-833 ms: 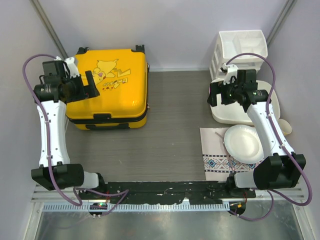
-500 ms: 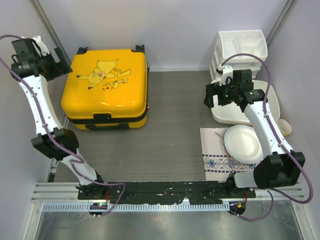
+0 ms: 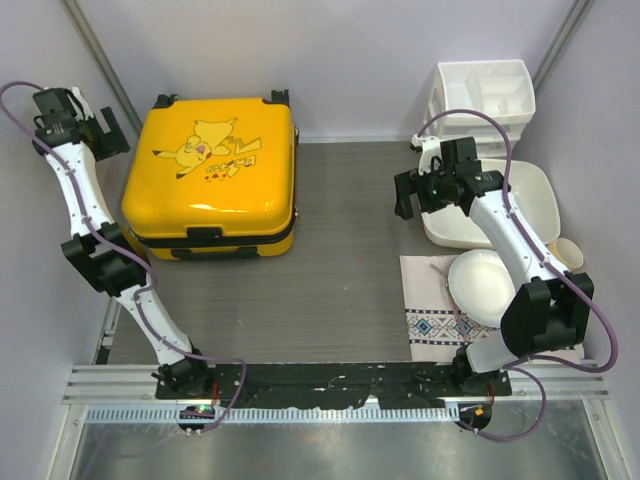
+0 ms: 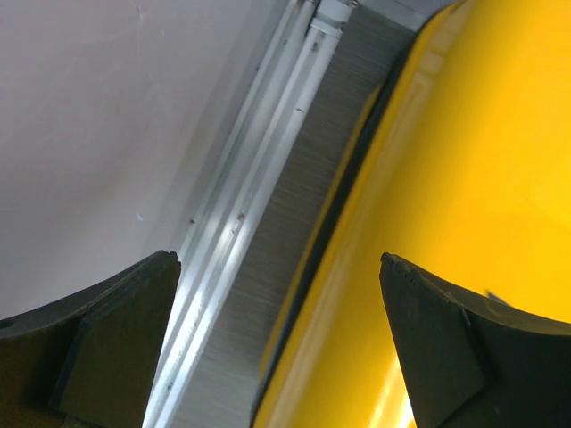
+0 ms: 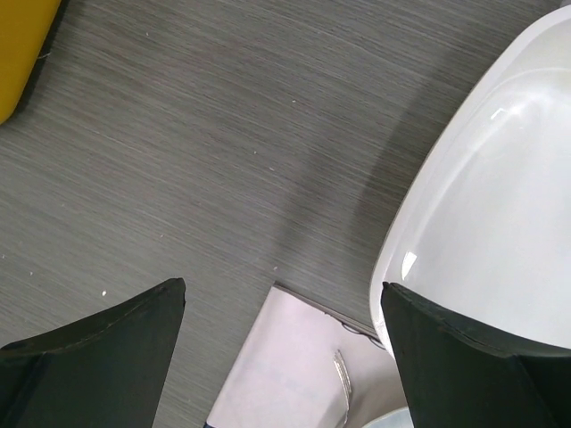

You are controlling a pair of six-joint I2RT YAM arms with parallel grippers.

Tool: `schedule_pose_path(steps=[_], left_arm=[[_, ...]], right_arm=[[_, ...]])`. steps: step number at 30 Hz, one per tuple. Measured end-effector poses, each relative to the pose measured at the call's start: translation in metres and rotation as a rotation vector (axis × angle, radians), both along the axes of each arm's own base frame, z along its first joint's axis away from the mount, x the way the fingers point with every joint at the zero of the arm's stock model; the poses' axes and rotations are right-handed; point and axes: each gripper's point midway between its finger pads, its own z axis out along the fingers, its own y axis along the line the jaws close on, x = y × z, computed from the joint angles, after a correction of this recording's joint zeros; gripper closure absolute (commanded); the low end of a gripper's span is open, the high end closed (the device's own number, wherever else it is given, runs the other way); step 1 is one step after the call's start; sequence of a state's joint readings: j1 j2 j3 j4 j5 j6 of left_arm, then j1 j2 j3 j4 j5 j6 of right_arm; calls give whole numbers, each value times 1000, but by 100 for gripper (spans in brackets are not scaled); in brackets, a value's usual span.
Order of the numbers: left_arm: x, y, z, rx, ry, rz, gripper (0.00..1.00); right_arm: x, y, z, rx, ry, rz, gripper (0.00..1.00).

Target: Open, take out, and arrange the luggage

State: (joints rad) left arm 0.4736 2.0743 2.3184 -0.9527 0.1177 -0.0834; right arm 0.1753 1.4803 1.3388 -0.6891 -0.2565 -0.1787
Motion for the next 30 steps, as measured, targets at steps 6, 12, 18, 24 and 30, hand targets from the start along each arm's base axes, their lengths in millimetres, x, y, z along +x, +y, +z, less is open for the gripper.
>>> schedule_pose_path(steps=[6,12,18,24,30], left_arm=[[21,15,-40,21,39,-19,0],[43,19,-60,58,5,-113,0],[73,8,-46,203,-84,-235,0],[101,-30,-13,356,-221,-324,0],[118,-170,-19,160,-320,-667,1]], right_arm=[[3,1,-4,-12,6,1,2],[5,2,-7,-18,11,5,2],[13,5,-24,-34,34,28,2],[42,14,-44,-16,30,50,2],[77,40,-58,62,-18,147,2]])
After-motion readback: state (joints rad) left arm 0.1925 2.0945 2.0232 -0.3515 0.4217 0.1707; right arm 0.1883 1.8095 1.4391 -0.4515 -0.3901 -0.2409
